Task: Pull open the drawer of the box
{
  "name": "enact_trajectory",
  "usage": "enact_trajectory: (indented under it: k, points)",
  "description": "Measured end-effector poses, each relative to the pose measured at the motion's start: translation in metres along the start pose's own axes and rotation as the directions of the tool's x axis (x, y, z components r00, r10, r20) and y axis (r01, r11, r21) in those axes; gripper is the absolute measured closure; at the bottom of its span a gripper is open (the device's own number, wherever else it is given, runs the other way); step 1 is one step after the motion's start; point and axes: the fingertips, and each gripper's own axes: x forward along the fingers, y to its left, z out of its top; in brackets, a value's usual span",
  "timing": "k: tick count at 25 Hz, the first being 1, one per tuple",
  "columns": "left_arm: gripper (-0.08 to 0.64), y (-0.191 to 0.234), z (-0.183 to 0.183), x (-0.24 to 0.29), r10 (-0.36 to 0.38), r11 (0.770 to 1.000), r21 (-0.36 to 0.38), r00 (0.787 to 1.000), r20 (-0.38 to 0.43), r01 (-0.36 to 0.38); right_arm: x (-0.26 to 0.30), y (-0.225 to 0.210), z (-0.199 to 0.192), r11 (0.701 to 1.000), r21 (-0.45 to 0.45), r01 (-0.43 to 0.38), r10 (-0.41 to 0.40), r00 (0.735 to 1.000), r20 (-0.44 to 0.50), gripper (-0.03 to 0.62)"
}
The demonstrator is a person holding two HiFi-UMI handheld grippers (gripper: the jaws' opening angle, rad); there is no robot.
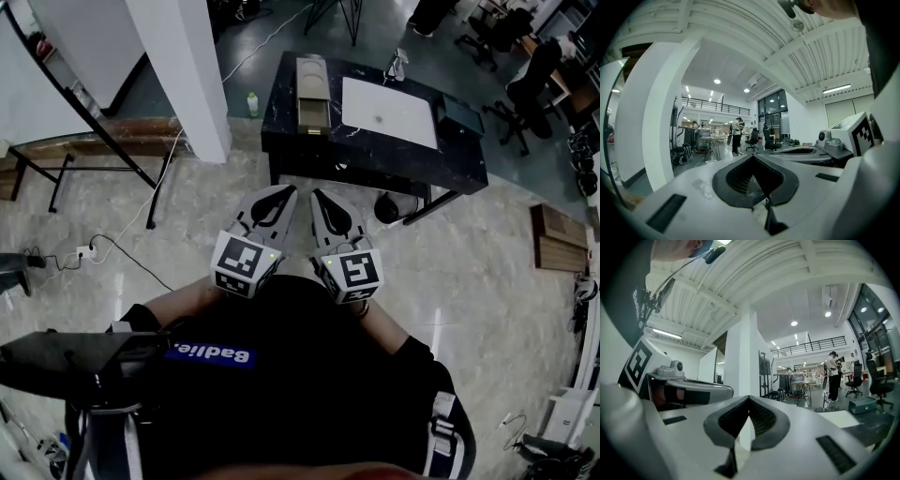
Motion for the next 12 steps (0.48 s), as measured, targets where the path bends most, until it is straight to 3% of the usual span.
enact_trajectory:
  k: [12]
  points:
    - [0.565,0.0049,-0.0019,-0.0029,-0.011,1.000,0.000,1.000,-0.010,0.011,0.0079,0.0041,-0.0026,1.000,-0.002,-0.003,0.003,1.000,-0.015,0.592]
